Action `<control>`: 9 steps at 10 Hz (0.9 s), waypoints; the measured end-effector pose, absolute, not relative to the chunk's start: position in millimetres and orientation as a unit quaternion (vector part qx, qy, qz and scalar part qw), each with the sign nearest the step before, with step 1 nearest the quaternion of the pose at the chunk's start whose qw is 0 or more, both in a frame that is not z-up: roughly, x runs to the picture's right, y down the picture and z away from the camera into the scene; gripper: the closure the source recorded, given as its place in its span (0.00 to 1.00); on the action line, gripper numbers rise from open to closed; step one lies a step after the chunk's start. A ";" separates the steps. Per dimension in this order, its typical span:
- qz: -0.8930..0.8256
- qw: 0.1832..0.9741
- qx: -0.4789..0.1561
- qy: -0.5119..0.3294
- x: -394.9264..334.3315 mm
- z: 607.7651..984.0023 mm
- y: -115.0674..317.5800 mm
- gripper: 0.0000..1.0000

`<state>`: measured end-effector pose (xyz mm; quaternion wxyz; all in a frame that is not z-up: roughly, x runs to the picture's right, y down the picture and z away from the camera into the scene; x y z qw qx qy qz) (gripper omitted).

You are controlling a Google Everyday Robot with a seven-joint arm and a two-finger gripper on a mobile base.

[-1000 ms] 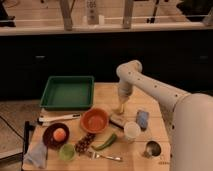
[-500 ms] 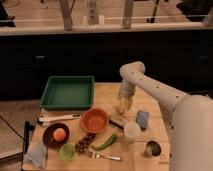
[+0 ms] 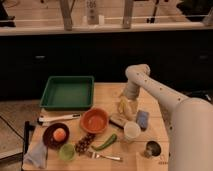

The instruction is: Place banana in tray

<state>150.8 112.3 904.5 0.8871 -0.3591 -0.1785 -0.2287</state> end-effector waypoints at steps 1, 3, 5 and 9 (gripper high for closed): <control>-0.234 0.884 -0.360 -0.185 149.4 907.8 114.0 0.21; -0.241 0.879 -0.360 -0.197 147.4 912.5 118.6 0.38; -0.242 0.877 -0.361 -0.205 145.4 915.8 122.0 0.57; -0.235 0.876 -0.361 -0.216 140.3 920.9 125.1 0.97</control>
